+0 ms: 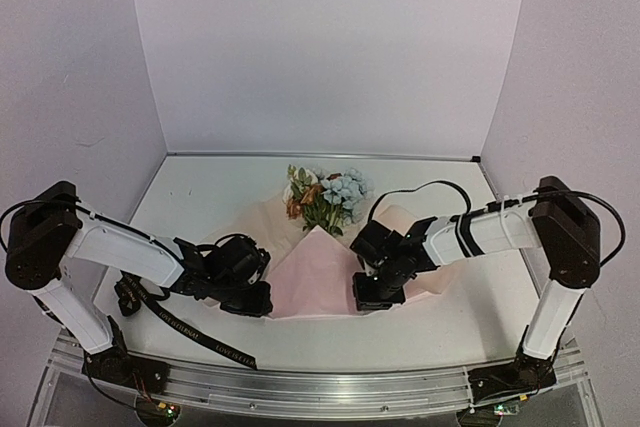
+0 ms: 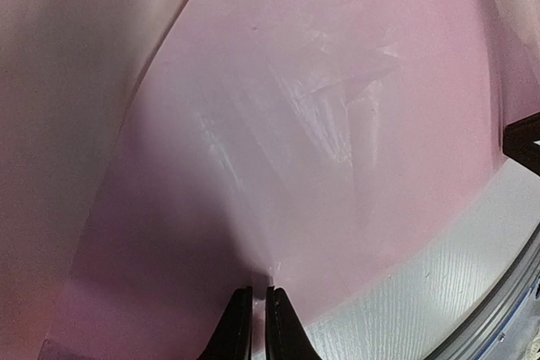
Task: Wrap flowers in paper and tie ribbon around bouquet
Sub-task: Fold the wrapping paper along the fold line into a quarter-folded shape, then pick up the one-fourth-folded wrapping paper from the center of the board.
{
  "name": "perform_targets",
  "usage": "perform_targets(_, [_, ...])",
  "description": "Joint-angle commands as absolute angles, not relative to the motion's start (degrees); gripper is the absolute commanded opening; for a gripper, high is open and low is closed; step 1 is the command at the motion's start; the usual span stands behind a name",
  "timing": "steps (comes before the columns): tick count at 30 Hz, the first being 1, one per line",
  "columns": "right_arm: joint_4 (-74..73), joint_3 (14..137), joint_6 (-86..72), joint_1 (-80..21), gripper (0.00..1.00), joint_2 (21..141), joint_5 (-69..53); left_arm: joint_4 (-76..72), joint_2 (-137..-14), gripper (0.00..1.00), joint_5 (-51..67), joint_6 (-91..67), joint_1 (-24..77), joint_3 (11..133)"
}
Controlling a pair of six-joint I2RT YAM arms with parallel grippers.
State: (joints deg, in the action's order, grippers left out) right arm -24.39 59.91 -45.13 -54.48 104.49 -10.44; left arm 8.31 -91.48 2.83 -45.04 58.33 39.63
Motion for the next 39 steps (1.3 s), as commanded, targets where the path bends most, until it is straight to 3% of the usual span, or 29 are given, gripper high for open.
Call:
perform_targets(1, [-25.7, 54.4, -45.9, -52.6, 0.09, 100.9, -6.9, 15.6, -93.8, 0.08, 3.1, -45.3, 58.5, 36.2])
perform_targets(22, [-25.2, 30.7, -48.5, -36.6, 0.11, 82.7, -3.5, 16.8, -93.9, 0.08, 2.7, -44.7, 58.5, 36.7])
perform_targets(26, [-26.0, 29.8, -49.1, -35.8, 0.14, 80.2, -2.9, 17.1, -94.0, 0.08, 2.7, -44.6, 58.4, 37.1])
perform_targets(39, [-29.2, 27.7, -53.7, -36.0, 0.41, 67.7, -3.3, 17.8, -94.7, 0.08, 2.4, -43.4, 58.4, 38.9])
